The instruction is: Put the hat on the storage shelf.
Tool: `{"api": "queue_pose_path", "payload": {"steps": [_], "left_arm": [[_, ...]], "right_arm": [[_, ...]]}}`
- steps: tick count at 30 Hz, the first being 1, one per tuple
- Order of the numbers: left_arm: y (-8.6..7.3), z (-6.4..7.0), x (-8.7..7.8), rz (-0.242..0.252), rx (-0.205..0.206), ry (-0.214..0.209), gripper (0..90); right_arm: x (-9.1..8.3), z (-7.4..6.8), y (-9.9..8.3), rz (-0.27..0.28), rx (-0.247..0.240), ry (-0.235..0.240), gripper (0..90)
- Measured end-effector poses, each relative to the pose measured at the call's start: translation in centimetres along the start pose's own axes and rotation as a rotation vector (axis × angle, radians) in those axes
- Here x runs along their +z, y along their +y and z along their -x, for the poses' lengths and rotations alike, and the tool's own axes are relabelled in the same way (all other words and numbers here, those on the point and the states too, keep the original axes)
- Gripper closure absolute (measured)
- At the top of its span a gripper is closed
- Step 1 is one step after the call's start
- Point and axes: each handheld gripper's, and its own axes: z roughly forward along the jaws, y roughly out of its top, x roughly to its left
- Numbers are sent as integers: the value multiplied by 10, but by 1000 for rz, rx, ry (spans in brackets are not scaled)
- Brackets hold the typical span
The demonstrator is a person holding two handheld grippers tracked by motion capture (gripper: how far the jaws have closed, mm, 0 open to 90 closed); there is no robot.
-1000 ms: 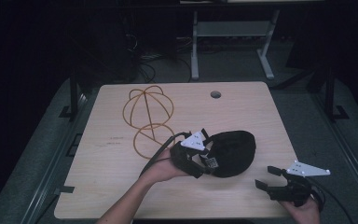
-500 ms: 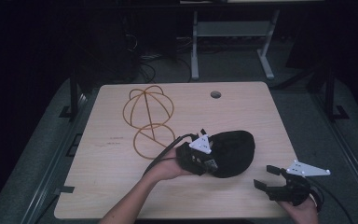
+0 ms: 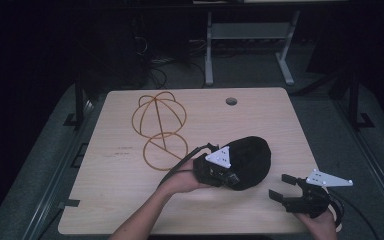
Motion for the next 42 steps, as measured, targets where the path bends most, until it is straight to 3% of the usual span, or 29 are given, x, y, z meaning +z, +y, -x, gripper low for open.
{"api": "queue_pose_path", "payload": {"steps": [8,20,25,29,30,33,35,36,38,42], "left_arm": [[15,9,-4,33,62,-42,802],[31,18,-6,97,115,-108,808],[42,22,-3,111,139,-129,811],[47,24,1,110,157,-140,812],[48,24,1,109,161,-140,812],[50,25,2,113,159,-142,814],[49,24,3,109,158,-138,813],[49,24,3,109,154,-138,813],[48,24,3,109,150,-138,814],[48,24,2,105,156,-134,813]], "right_arm": [[4,-3,4,46,-1,48,144],[8,-10,4,42,-47,80,159],[7,-13,3,39,-85,95,283],[3,-14,2,52,-99,124,449],[3,-14,2,52,-99,124,449],[2,-14,2,67,-110,148,607],[2,-15,3,68,-120,148,639],[3,-16,3,62,-137,145,722],[4,-19,3,62,-155,149,791],[4,-22,4,64,-175,140,844]]}}
